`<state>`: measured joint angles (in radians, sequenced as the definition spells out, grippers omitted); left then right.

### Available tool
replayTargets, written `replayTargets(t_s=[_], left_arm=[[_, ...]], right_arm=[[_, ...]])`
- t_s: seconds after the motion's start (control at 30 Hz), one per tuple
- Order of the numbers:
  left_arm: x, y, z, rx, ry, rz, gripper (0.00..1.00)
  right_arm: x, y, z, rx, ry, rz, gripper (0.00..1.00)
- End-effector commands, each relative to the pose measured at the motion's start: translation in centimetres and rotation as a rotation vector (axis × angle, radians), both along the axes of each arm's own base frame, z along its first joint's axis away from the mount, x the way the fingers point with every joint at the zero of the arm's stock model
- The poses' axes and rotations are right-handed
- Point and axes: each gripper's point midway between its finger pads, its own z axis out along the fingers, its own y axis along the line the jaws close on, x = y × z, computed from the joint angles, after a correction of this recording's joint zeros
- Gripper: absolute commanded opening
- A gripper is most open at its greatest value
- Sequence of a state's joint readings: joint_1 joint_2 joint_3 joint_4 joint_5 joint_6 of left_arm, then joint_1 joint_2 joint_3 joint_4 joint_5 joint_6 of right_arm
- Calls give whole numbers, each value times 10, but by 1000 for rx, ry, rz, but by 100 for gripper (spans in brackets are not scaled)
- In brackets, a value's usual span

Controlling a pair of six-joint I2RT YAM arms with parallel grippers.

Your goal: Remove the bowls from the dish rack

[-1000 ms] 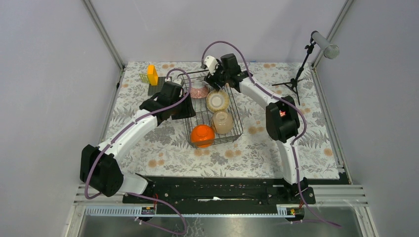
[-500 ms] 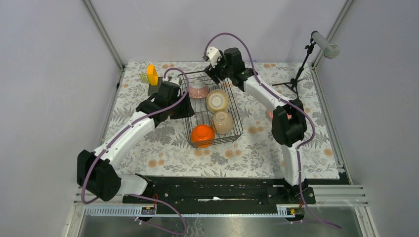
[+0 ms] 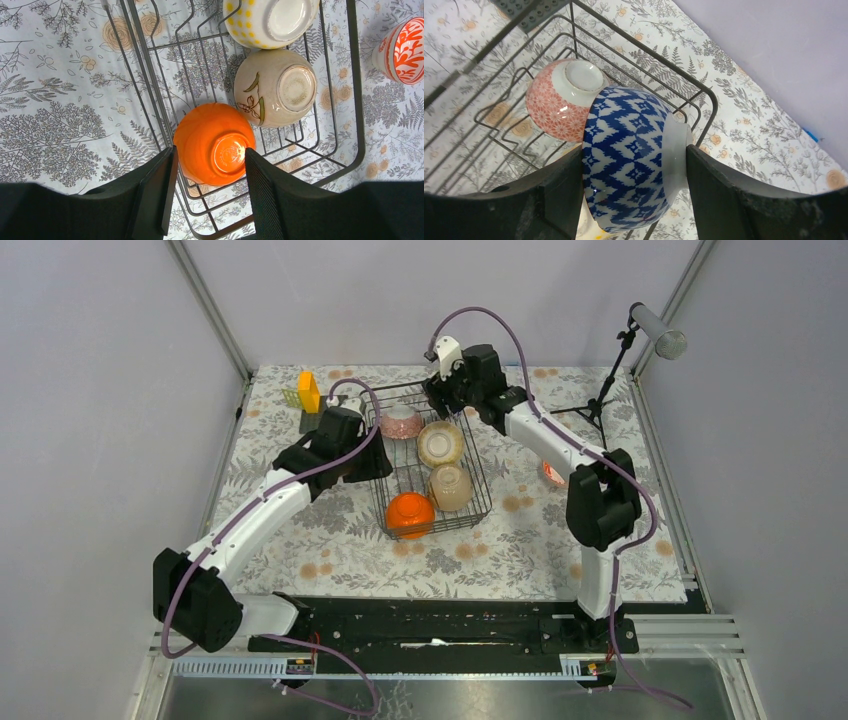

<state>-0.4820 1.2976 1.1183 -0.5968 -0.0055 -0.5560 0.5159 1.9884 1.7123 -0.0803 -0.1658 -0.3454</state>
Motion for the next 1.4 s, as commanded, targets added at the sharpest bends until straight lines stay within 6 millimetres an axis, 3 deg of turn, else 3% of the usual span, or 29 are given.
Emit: replayTargets(t_s=[0.0,0.2,0.4,0.7,0.97,1.17,1.37], left_arm=[[2,-2,11,-25,-47,11,57],[4,-6,14,-51,-60,10,57],[17,-20,30,-116,-82,6,61],[36,-27,54,-198,-127,31,61],[64,-23,67,-300,-168,61,71],[74,-20,94,-438,-265,32,81],[80,-30,110,-492,-289,-35,85]], right_arm=[[-10,6,73,168,-73,-30,16],[-16,5,88,247,-34,-78,12],[-28,20,114,360,42,-43,12],[-56,31,118,572,272,-24,12],[-81,26,138,739,432,11,11],[-92,22,163,882,552,69,9],[-99,23,169,988,671,92,8]])
